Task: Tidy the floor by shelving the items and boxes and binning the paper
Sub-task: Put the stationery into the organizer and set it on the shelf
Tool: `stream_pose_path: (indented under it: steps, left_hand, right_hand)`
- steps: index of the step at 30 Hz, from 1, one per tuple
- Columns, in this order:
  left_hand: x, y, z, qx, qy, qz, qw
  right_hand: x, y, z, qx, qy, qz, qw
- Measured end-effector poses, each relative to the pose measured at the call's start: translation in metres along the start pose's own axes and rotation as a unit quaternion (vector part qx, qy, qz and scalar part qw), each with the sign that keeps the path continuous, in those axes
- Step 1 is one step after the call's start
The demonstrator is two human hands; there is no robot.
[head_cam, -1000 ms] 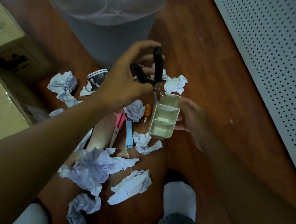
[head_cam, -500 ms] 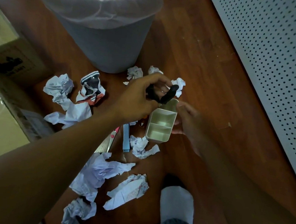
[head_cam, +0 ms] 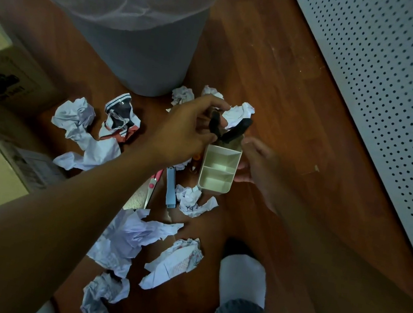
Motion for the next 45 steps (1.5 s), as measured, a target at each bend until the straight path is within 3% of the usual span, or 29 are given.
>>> stream_pose_path:
  steps: [12,16,20,27,31,40,43,45]
  left_hand:
    - [0.012,-0.008,0.016,-0.004,0.068,-0.056,0.996]
    - [0.017,-0.033,0.048,0.027,0.147,-0.083,0.985]
    - [0.011,-0.06,0.094,0.151,0.218,-0.019,0.964]
    - [0.009,-0.084,0.121,0.289,0.234,-0.019,0.928]
    - [-0.007,-0.082,0.134,0.275,0.334,0.083,0.898]
    - [0.005,-0.082,0.126,0.241,0.248,0.091,0.934]
    - [0.014,-0.083,0.121,0.274,0.057,0.11,0.954]
    - [0.025,-0.078,0.106,0.26,-0.032,0.078,0.962]
  right_hand:
    - [0.0,0.001,-0.004,-0.02,0.01,0.011,1.0]
    - [-0.001,0.002,-0.004,-0.025,0.023,0.014,0.999]
    - [-0.001,0.002,-0.004,-0.02,0.026,0.011,0.999]
    - [-0.002,0.004,-0.003,-0.021,0.026,0.011,0.999]
    - [-0.004,0.004,-0.002,-0.021,0.031,0.012,0.999]
    - [-0.004,0.006,-0.006,-0.029,0.037,0.013,0.999]
    - [-0.004,0.005,-0.007,-0.029,0.036,0.011,0.999]
    - [-0.004,0.005,-0.008,-0.029,0.034,0.015,0.999]
Point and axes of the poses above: each hand's wrist, its own y-axis towards the middle knuckle, its own x-axis out of the back of the hand, z = x × y, the point moved 6 cm from there along y, towards the middle knuckle, and after that the axes turned 10 degrees about y, right-handed, at the moved point
